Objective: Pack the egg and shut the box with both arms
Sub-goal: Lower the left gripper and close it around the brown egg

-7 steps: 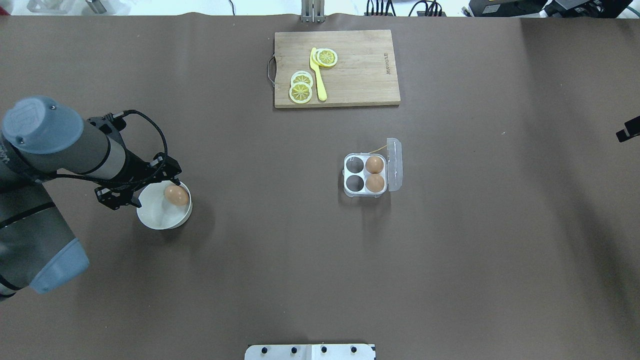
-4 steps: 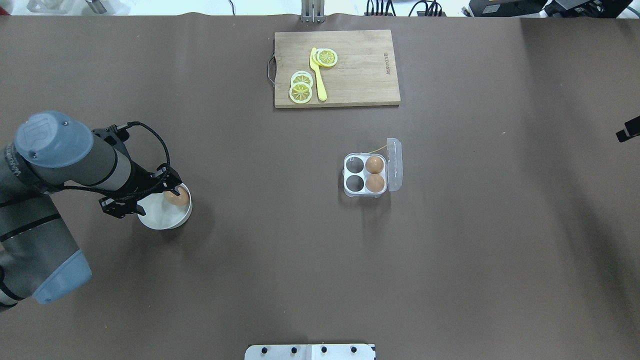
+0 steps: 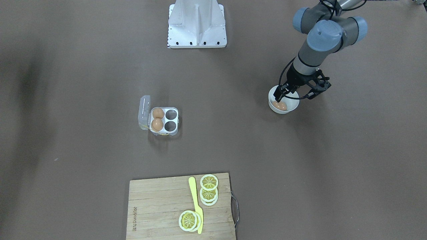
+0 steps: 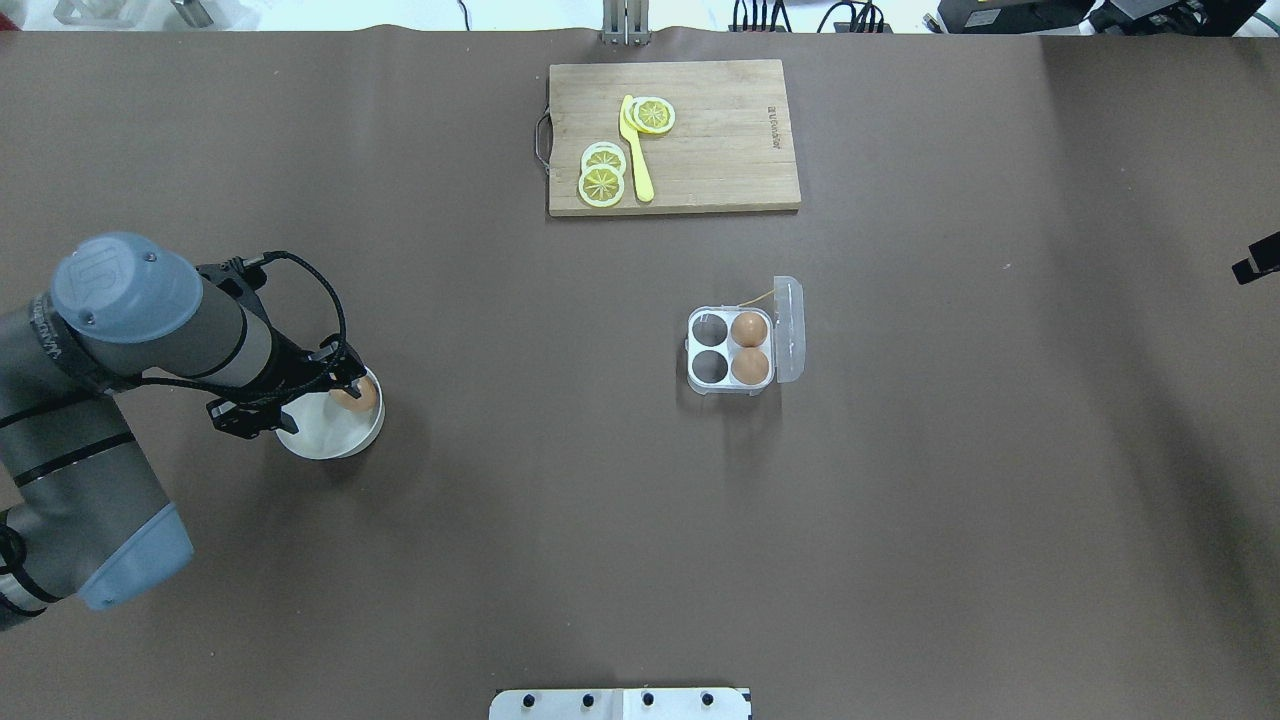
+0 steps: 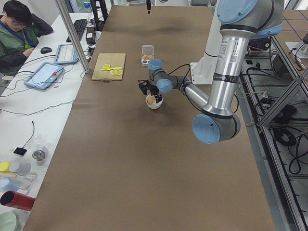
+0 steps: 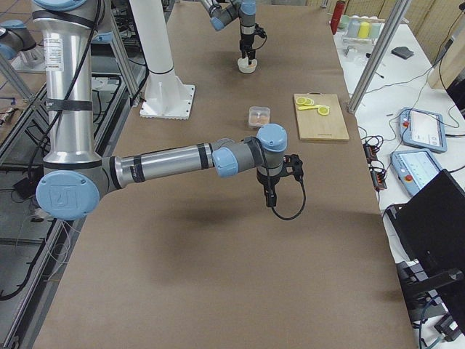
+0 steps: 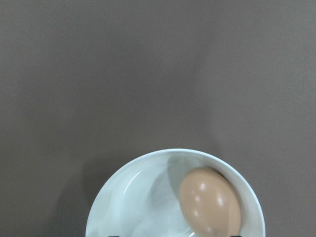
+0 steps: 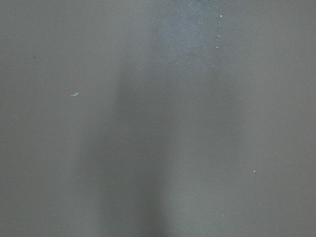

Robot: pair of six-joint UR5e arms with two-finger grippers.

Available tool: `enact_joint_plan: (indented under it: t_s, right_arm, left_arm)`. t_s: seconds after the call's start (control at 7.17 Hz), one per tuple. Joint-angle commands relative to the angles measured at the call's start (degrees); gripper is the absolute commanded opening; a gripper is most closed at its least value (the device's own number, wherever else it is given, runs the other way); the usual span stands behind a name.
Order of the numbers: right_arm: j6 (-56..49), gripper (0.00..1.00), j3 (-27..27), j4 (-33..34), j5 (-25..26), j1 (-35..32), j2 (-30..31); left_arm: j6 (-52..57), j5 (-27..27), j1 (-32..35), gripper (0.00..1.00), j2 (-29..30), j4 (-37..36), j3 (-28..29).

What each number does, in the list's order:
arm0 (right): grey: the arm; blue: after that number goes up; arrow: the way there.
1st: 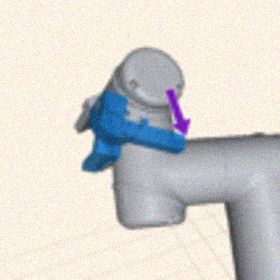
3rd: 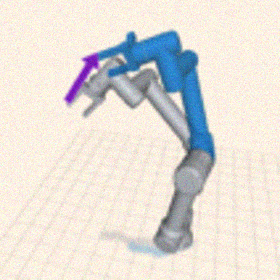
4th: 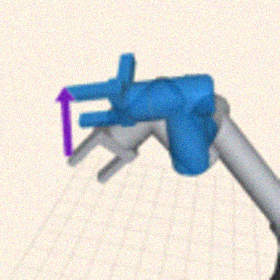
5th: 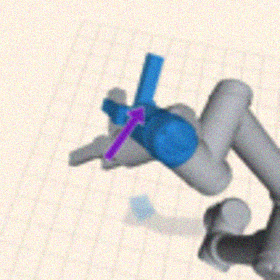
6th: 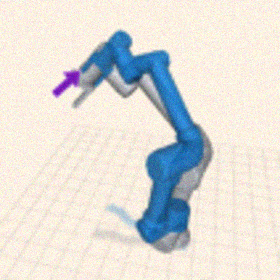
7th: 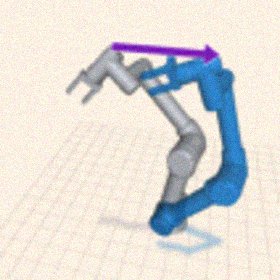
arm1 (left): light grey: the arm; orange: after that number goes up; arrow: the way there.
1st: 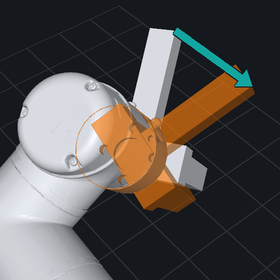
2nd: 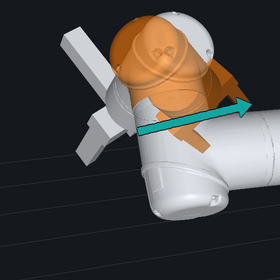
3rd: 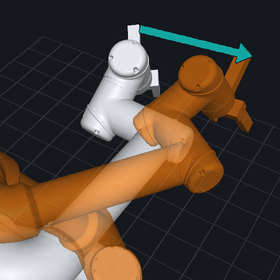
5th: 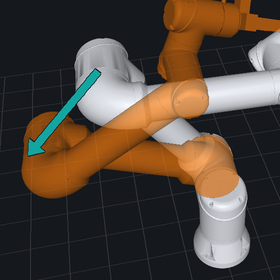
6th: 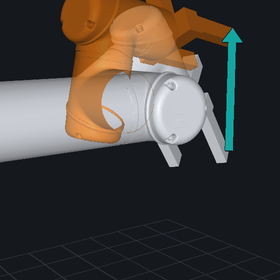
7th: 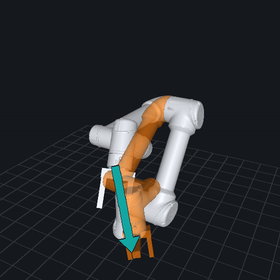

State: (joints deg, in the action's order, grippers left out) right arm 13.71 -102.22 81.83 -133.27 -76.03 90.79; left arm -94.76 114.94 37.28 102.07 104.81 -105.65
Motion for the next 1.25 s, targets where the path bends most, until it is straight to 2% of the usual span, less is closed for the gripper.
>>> enact_joint_plan:
  t_s: [0.0,0.84,1.12]
  right_arm:
    - [0.0,1.0,0.0,0.0,-0.06,0.0,0.0]
    - [0.0,1.0,0.0,-0.09,0.02,0.0,0.0]
    - [0.0,1.0,0.0,-0.09,-0.06,0.0,0.0]
  left_arm:
    - [0.01,-0.25,-0.45,0.8,0.24,0.04,0.62]
    - [0.28,-0.25,-0.46,0.8,1.47,0.04,1.85]
    - [0.45,-2.17,-0.46,0.8,1.55,0.04,3.07]
